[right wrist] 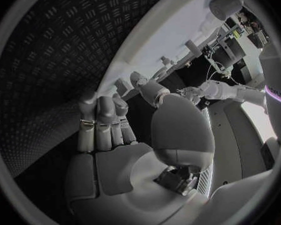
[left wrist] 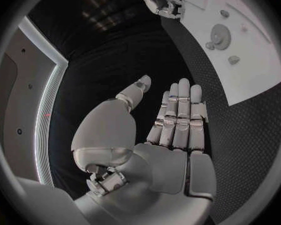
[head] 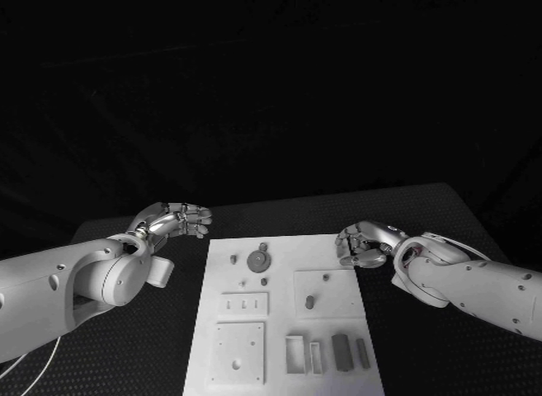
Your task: Assemble the parts on the task board
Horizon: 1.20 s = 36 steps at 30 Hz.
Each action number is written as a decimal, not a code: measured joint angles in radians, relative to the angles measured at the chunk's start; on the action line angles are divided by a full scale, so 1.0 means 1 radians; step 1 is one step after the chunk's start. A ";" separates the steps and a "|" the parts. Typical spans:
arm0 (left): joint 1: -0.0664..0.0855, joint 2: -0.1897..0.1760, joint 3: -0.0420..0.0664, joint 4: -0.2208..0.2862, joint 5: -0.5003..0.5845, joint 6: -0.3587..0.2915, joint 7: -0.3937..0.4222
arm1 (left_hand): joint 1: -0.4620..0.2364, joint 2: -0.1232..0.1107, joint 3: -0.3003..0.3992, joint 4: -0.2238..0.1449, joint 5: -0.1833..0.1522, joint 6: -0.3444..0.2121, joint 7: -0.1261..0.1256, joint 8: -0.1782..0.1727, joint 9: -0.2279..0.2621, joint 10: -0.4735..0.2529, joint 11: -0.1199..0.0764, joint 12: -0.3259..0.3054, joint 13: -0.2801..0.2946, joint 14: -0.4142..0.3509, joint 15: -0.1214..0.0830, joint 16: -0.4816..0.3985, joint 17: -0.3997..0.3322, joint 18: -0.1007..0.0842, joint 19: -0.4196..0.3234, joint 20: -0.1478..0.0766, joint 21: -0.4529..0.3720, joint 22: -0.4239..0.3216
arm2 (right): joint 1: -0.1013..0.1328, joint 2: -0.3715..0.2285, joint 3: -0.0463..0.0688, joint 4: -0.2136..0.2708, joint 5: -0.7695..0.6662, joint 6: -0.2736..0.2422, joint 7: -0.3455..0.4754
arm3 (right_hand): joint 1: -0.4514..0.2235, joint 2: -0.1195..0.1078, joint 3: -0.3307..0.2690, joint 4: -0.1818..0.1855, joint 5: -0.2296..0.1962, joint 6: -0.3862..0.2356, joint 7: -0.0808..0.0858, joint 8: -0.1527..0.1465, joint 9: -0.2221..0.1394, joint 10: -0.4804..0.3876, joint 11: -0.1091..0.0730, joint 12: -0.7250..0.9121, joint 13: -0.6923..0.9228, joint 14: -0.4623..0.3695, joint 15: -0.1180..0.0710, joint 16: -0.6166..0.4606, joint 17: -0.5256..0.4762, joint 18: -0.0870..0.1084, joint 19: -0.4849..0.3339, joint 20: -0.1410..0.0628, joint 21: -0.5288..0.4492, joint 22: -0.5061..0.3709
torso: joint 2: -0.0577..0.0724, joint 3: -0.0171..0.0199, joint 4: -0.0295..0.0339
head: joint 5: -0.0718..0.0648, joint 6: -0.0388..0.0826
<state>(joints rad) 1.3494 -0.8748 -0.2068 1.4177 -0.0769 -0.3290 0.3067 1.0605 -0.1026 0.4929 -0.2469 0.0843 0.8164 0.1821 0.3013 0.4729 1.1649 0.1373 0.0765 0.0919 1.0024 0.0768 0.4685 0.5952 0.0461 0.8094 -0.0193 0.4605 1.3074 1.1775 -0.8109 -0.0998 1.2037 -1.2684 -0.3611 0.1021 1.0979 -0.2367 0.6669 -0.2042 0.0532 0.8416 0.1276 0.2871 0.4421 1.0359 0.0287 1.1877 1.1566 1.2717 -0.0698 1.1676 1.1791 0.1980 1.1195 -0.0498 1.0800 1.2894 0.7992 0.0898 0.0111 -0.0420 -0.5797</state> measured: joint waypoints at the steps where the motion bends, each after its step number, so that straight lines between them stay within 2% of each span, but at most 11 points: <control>1: 0.000 0.000 0.000 0.000 0.000 0.000 0.000 | -0.001 0.001 0.000 0.000 0.000 0.000 0.000 0.000 0.000 0.000 0.000 0.000 0.000 0.000 0.000 0.000 0.000 0.000 0.000 0.000 0.000 0.000 | 0.000 0.001 0.000 -0.001 0.000 0.001 0.000 | 0.000 0.000 0.000 0.000 0.000 0.000 0.000 0.000 0.000 0.000 0.000 0.000 0.000 0.000 0.000 0.000 0.000 0.000 0.000 0.000 0.000 0.000 | 0.000 -0.0002 -0.0002 | -0.001 -0.001; 5: 0.000 0.000 0.000 0.001 0.000 0.001 0.000 | -0.004 0.004 0.000 0.000 0.000 0.000 0.000 0.000 0.000 0.000 0.000 0.000 0.000 0.000 0.000 0.000 0.001 0.000 0.000 0.000 0.000 0.000 | -0.004 0.009 0.000 -0.005 -0.001 0.005 -0.002 | 0.003 0.005 0.010 0.010 0.000 0.000 0.000 0.010 0.004 0.000 0.000 0.000 0.000 0.000 0.000 0.000 0.000 0.000 -0.001 0.001 0.000 0.000 | 0.000 -0.0002 -0.0006 | -0.001 -0.002; 7: 0.000 0.000 0.000 0.001 0.000 0.001 0.000 | -0.004 0.004 0.000 0.000 0.000 0.000 0.000 0.000 0.000 0.000 0.000 0.000 0.000 0.000 0.000 0.000 0.001 0.000 0.000 0.000 0.000 0.000 | -0.006 0.013 0.000 -0.006 -0.001 0.008 -0.003 | -0.004 0.013 0.020 0.020 0.000 0.001 -0.001 0.014 0.006 0.000 0.000 0.000 -0.002 0.000 -0.008 0.000 0.000 0.000 -0.001 0.001 0.000 0.000 | 0.000 -0.0001 -0.0009 | 0.002 -0.003; 9: 0.000 0.001 0.000 0.001 0.000 0.001 -0.001 | -0.004 0.004 0.000 0.000 0.000 0.000 0.000 0.000 0.000 0.000 0.000 0.000 0.000 0.000 0.000 0.000 0.001 0.000 0.000 0.000 0.000 0.000 | -0.007 0.015 0.000 -0.007 -0.002 0.010 -0.003 | -0.001 0.031 0.028 0.028 0.000 0.001 -0.001 0.023 0.009 0.000 0.000 0.000 -0.002 0.000 -0.010 0.000 0.001 0.000 -0.001 0.002 0.000 0.000 | 0.000 -0.0001 -0.0010 | 0.004 -0.004; 16: 0.000 0.000 0.000 -0.002 0.000 0.002 -0.001 | -0.004 0.004 0.000 0.000 0.000 0.000 0.000 0.000 0.000 0.000 0.000 0.000 0.000 0.000 0.000 0.000 0.001 0.000 0.000 0.000 0.000 0.001 | -0.015 0.024 0.003 -0.015 -0.002 0.006 -0.005 | -0.011 0.048 0.030 0.030 0.000 0.002 -0.002 0.035 0.015 0.000 0.000 0.000 -0.003 -0.002 -0.019 0.000 0.002 0.000 -0.002 0.002 0.000 0.002 | 0.000 -0.0001 -0.0009 | 0.001 -0.007; 18: 0.000 0.000 0.000 -0.003 0.000 0.003 -0.001 | -0.004 0.004 0.000 0.000 0.000 0.000 0.000 0.000 0.000 0.000 0.000 0.000 0.000 0.000 0.000 0.000 0.002 0.000 0.000 0.000 0.000 0.001 | -0.016 0.027 0.003 -0.017 -0.003 0.003 -0.005 | -0.009 0.059 0.030 0.030 0.000 0.002 -0.002 0.038 0.016 0.000 0.000 0.000 -0.003 0.001 -0.022 0.000 0.003 0.000 -0.002 0.002 0.000 0.002 | 0.000 0.0000 -0.0009 | 0.001 -0.007; 29: 0.000 -0.002 0.000 -0.003 0.000 0.004 -0.002 | -0.004 0.004 0.000 0.000 0.000 0.000 0.000 0.000 0.000 0.000 0.000 0.000 0.000 0.000 0.000 -0.004 0.002 0.000 0.000 0.000 0.000 0.001 | -0.019 0.028 0.003 -0.019 -0.007 -0.010 -0.005 | -0.009 0.059 0.033 0.028 0.000 0.003 -0.003 0.041 0.019 0.000 0.000 0.000 -0.003 0.002 -0.023 0.000 0.003 0.000 -0.001 0.002 0.004 0.003 | -0.001 -0.0006 -0.0003 | 0.002 -0.010; 36: 0.000 -0.002 0.000 -0.003 0.000 0.004 -0.002 | -0.004 0.004 0.000 0.000 0.000 0.000 0.000 0.000 0.000 0.000 0.000 0.000 0.000 0.000 0.000 -0.004 0.002 0.010 0.000 0.000 0.000 0.000 | -0.019 0.025 0.003 -0.019 -0.009 -0.014 -0.005 | -0.012 0.062 0.035 0.026 0.000 0.003 -0.003 0.041 0.019 0.000 0.000 0.000 -0.004 0.002 -0.023 0.000 0.003 0.000 0.000 0.003 0.004 0.003 | -0.001 -0.0007 -0.0004 | 0.004 -0.011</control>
<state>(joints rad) 1.3492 -0.8770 -0.2071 1.4146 -0.0766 -0.3247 0.3042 1.0565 -0.0987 0.4929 -0.2469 0.0843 0.8164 0.1821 0.3014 0.4729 1.1649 0.1373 0.0765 0.0919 1.0024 0.0768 0.4645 0.5968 0.0562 0.8094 -0.0192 0.4605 1.3078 1.1581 -0.7863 -0.0965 1.1845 -1.2777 -0.3747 0.0971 1.0858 -0.1746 0.7015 -0.1784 0.0534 0.8442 0.1250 0.3279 0.4612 1.0358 0.0287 1.1876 1.1529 1.2738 -0.0927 1.1678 1.1822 0.1981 1.1194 -0.0463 1.0839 1.2923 0.7983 0.0892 0.0107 -0.0377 -0.5905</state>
